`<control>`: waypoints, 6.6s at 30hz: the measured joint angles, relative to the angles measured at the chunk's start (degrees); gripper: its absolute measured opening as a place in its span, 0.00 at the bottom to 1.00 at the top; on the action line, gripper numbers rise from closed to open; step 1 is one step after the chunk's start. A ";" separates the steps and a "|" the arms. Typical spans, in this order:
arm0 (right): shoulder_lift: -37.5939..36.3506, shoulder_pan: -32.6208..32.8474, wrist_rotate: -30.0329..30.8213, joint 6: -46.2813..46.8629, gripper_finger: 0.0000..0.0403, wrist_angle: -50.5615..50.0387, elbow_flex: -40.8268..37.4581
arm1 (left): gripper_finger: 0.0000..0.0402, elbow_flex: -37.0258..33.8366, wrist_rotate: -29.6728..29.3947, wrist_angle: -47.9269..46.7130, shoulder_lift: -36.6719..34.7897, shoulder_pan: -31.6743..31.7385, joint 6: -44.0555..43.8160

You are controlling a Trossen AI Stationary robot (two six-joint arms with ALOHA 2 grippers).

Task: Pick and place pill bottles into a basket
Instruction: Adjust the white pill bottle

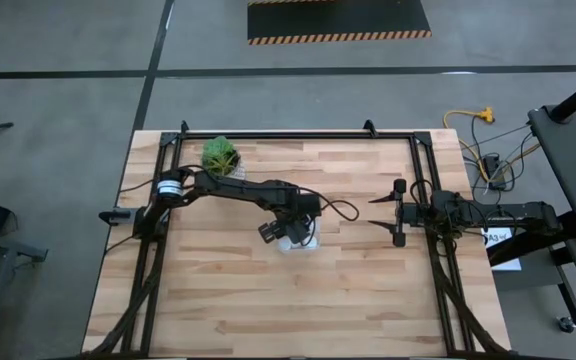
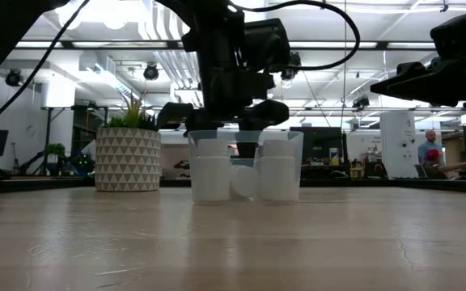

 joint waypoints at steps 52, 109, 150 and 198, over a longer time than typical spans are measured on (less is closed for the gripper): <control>0.00 -0.02 0.01 0.02 0.62 -0.01 0.00 | 0.37 -1.48 -5.09 0.89 -1.53 0.18 -1.72; 0.25 0.00 -2.11 8.85 0.62 14.18 0.02 | 0.37 -3.69 -5.90 3.77 -17.64 0.10 -42.19; 70.10 0.01 1.14 11.48 0.62 30.23 30.40 | 0.37 -3.40 -13.06 -0.18 -17.53 0.16 -45.17; 79.43 0.00 3.29 7.54 0.35 30.58 37.51 | 0.57 -3.36 -13.16 -0.50 -18.15 0.14 -47.91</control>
